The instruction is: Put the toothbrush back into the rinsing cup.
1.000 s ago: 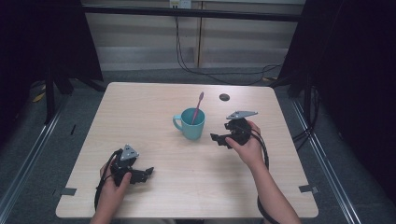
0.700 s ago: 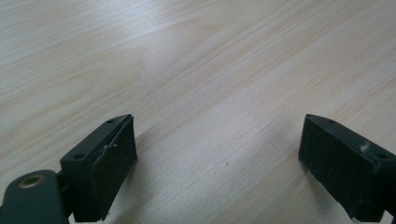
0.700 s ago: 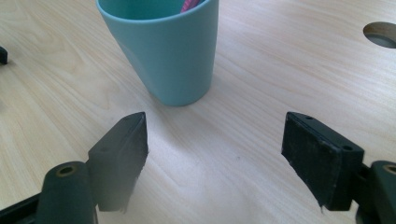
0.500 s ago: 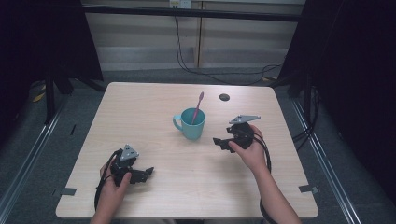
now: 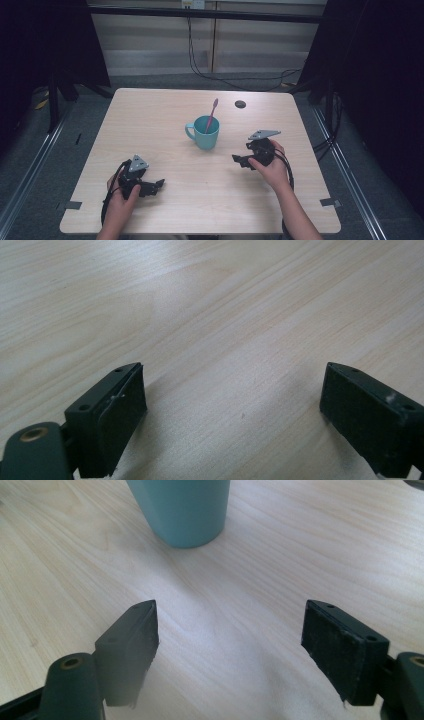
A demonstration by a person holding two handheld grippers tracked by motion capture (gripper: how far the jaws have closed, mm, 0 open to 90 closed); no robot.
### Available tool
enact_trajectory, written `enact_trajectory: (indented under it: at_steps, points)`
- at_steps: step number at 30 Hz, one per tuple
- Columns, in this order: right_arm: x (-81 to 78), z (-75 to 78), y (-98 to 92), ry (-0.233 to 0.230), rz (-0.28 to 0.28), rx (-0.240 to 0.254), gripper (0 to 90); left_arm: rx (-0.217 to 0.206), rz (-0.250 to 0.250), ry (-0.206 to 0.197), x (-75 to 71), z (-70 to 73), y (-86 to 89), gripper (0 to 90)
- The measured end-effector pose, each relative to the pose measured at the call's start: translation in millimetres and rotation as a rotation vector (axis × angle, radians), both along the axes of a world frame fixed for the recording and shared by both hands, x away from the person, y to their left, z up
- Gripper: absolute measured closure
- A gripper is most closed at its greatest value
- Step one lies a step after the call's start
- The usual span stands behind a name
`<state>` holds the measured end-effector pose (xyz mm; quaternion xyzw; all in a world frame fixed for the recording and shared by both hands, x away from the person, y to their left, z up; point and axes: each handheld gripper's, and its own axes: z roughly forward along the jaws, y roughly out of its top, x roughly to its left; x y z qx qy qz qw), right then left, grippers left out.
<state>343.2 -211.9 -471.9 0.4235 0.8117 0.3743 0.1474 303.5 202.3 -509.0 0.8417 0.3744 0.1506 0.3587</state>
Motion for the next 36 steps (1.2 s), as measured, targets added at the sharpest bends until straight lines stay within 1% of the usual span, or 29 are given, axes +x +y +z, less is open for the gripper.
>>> enact_trajectory:
  at_steps: [4,6,9,13,16,19,28,31,34,36]
  points:
    - [-2.7,-3.8,-2.7,0.009,0.005,-0.008,23.6,0.000,0.000,0.000,0.0,0.0,0.0,10.9]
    - [-3.3,-5.7,-3.8,0.004,0.009,-0.018,23.6,0.000,0.000,0.000,0.0,0.0,0.0,10.9]
    - [-4.9,-7.6,-4.8,0.012,0.004,-0.018,23.6,0.002,-0.002,0.000,0.1,0.1,0.2,10.9]
    - [-6.4,-10.8,-6.0,0.014,0.011,-0.026,23.6,0.000,0.000,0.000,0.0,0.0,0.0,10.9]
    - [-8.1,-13.3,-6.3,0.024,0.013,-0.030,23.6,0.002,-0.001,-0.001,0.1,0.1,0.1,10.9]
    - [-9.6,-15.8,-7.3,0.024,0.020,-0.043,23.6,0.001,0.000,0.000,0.0,0.0,0.0,10.9]
    - [-14.3,-25.4,-9.4,0.040,0.015,-0.052,23.6,0.000,0.000,0.000,0.0,0.0,0.0,10.9]
    - [-15.0,-27.2,-9.8,0.035,0.023,-0.056,23.5,0.002,-0.001,-0.001,0.1,0.1,0.1,10.9]
    - [-16.2,-29.1,-9.9,0.036,0.019,-0.054,23.3,0.000,0.000,0.000,0.0,0.0,0.0,10.9]
    - [-16.7,-30.2,-10.2,0.036,0.020,-0.060,23.0,0.000,0.000,0.000,0.0,0.0,0.0,10.9]
